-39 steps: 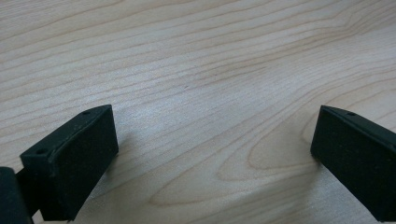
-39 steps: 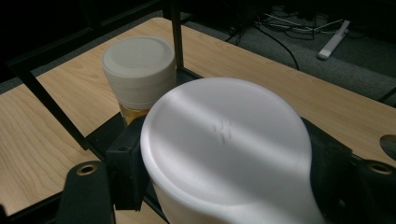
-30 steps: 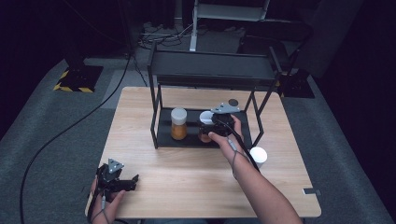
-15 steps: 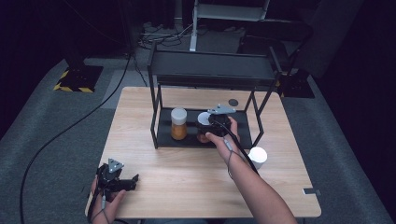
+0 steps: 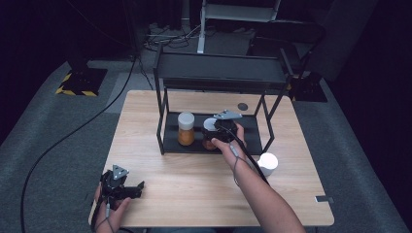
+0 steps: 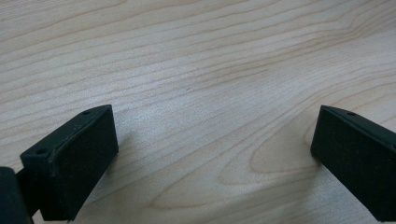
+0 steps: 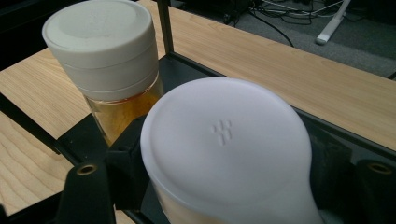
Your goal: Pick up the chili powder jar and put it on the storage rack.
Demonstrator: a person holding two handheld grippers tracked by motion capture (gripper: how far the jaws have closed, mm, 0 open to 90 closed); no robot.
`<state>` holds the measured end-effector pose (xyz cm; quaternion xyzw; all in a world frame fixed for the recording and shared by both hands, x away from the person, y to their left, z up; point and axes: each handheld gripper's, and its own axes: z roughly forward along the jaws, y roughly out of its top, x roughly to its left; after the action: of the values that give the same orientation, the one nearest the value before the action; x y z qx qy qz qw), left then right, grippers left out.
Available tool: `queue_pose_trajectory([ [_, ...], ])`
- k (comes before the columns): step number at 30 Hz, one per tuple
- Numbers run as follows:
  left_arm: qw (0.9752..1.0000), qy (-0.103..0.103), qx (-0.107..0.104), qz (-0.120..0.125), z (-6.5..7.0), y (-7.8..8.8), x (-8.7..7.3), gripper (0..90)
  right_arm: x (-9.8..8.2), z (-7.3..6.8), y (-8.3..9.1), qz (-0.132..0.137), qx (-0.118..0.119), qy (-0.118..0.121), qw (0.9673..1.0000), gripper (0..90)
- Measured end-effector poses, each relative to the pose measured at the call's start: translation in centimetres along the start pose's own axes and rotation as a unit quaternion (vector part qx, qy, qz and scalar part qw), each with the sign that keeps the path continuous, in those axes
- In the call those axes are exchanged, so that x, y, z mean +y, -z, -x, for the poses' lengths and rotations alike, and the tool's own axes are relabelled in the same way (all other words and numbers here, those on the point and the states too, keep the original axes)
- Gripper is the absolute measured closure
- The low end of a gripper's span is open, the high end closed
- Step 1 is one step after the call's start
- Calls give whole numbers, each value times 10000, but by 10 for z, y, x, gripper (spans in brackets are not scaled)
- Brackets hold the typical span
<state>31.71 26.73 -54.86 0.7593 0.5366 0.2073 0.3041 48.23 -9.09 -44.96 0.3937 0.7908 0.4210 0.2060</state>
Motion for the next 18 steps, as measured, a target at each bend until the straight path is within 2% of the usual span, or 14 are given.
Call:
queue_pose_trajectory([
  [11,10000,-4,0,-3,0,0,0,3,-4,4,2,77,16,-152,9999,304],
  [18,10000,-4,0,-2,0,0,0,3,-4,2,2,75,-5,-69,9999,303],
])
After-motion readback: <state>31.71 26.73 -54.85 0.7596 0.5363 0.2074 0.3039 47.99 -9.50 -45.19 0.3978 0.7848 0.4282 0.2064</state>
